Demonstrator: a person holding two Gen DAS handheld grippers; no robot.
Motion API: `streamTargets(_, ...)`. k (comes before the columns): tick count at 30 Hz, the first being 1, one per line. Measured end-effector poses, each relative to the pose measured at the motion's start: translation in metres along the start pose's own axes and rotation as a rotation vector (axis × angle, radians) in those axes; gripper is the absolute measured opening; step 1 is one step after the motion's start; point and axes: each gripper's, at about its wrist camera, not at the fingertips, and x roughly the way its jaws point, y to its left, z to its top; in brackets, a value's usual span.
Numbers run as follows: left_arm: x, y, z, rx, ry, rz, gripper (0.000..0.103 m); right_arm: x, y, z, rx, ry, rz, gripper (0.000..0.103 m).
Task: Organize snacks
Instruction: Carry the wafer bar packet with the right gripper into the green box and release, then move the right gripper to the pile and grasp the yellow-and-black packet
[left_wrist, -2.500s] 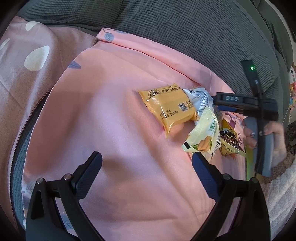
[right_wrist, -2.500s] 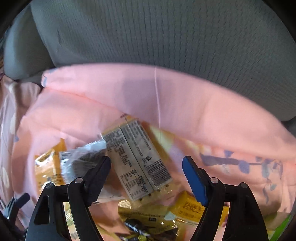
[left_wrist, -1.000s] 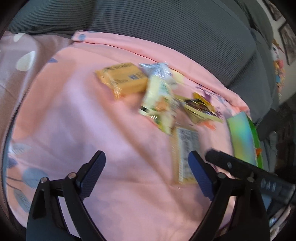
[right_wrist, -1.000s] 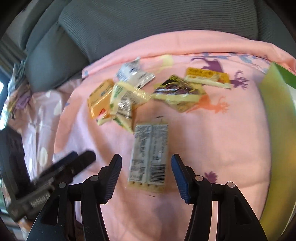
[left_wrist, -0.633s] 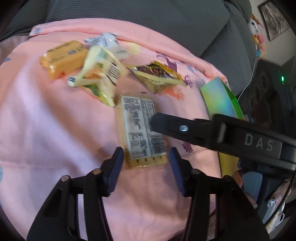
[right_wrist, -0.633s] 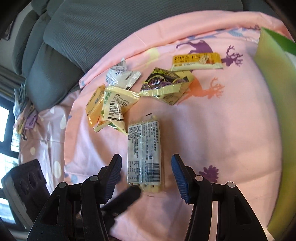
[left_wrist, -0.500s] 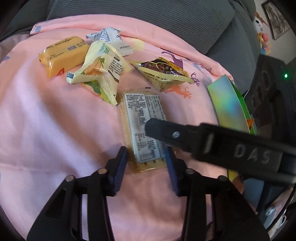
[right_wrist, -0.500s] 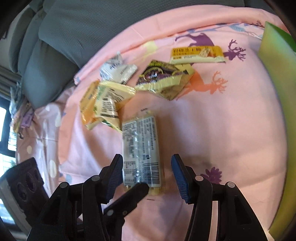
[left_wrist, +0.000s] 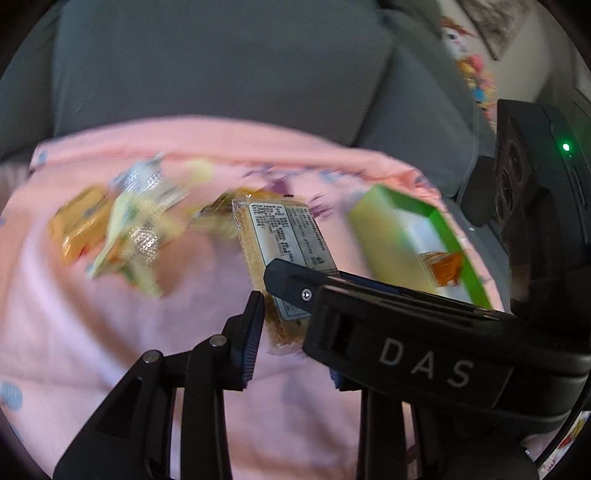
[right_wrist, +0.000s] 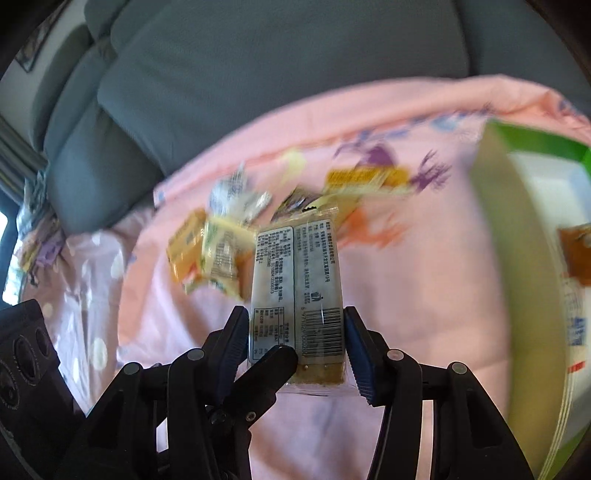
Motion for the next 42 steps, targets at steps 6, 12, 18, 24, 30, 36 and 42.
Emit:
streamTargets(6,0.018,-0.054,0.016,0.065,-0.007,-0.138,0.029,-0.055,-0.032,0.009,0.007,-0.167,-0.102,0.055)
streamTargets(12,0.05,-0.102,0.025,0.119,0.053,-0.224,0.029,-0.082,-0.08,0.013,0.109,-0.213,-0.174,0.055)
streamTargets(18,0.084,-0.139,0.027,0.17,0.16,-0.233,0.029,-0.087,-0.13,0.013,0.222,-0.19,-0.204,0.055)
streamTargets(24,0.111,-0.163,0.022,0.206,0.263,-0.219,0.029,-0.081,-0.168,0.009,0.306,-0.135,-0.208,0.055)
streamTargets(30,0.12,-0.165,0.02,0.188,0.3,-0.231,0.029,-0.08,-0.181,0.006,0.34,-0.12,-0.185,0.057)
streamTargets(36,0.095,-0.15,0.024,0.177,0.242,-0.214,0.047,-0.085,-0.168,0.008,0.302,-0.148,-0.173,0.064)
streamTargets(42,0.045,-0.098,0.027,0.127,0.116,-0.119,0.076,-0.09,-0.145,0.013,0.244,-0.206,-0.109,0.078)
